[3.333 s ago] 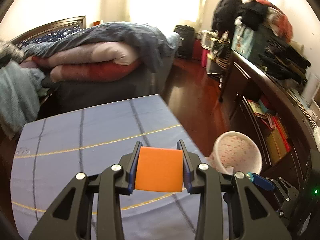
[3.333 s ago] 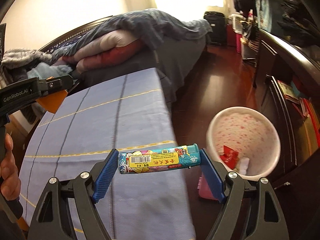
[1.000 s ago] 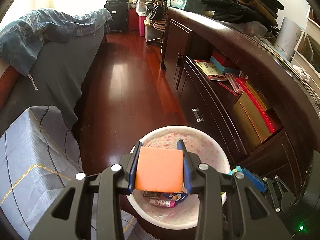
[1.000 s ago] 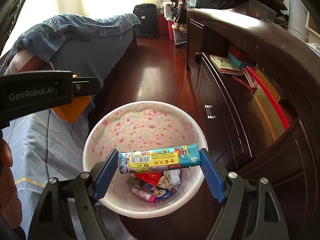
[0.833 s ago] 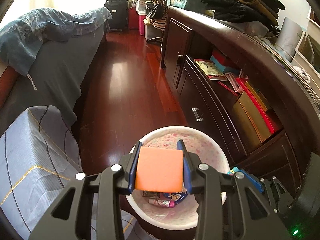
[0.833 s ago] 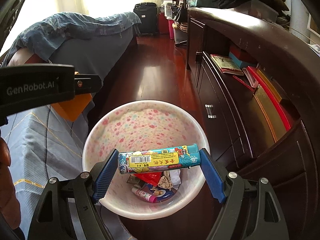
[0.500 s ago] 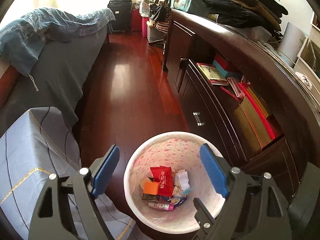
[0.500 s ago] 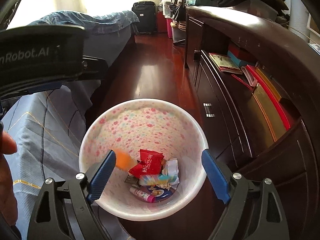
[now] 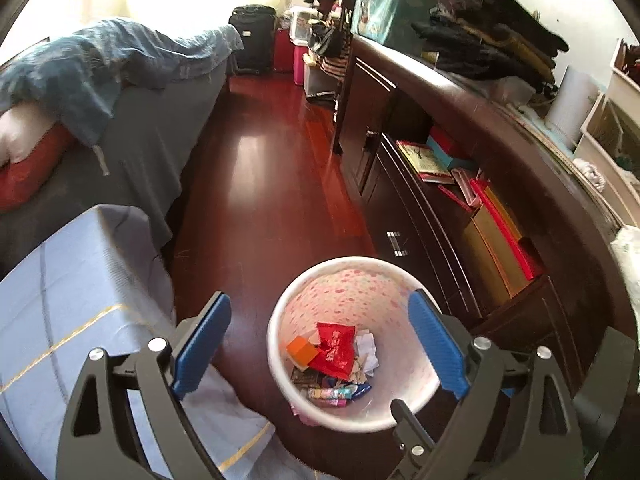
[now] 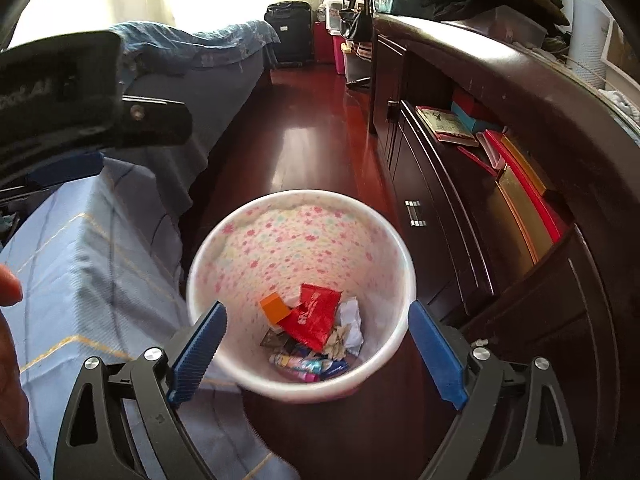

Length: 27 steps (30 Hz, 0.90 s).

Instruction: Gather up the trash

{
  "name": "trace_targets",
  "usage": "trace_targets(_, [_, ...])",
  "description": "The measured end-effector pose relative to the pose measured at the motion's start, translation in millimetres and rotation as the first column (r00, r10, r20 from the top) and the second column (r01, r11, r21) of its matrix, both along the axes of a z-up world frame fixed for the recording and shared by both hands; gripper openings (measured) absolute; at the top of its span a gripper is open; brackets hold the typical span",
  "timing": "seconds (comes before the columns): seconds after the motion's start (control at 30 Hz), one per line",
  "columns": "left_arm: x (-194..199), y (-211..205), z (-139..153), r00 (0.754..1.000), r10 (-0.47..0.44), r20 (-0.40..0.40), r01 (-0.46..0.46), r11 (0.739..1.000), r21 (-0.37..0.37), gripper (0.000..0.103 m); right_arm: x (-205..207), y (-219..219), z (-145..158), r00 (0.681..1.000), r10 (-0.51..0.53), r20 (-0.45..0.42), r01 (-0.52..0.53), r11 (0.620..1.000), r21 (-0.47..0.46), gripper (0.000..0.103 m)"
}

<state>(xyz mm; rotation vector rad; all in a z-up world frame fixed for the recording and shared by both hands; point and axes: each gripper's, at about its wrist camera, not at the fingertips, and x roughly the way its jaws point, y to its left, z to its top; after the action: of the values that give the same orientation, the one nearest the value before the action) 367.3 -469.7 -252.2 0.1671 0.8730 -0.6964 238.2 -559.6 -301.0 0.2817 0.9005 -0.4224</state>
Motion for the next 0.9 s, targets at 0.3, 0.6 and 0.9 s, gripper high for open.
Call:
trace_targets(0.3, [-31,110,46,0.979,0.192,0.065,-0.190,0.981,-0.029,0.099,-27,67,37,0.993,0.109,0.052,-0.110,0.994,0.012,0.099])
trace_targets(0.6, [-70,251,83,0.902,0.420,0.103,-0.413,0.907,-0.078,0.099,-44,159,72,0.947,0.295,0.123,-0.302,0.953,0.036,0.099])
trace_targets(0.9, [-149,385,120,0.741,0.638,0.211,-0.634,0.768,-0.094,0.099,-74,246,116,0.894,0.385,0.228,-0.393,0.920,-0.013,0.099])
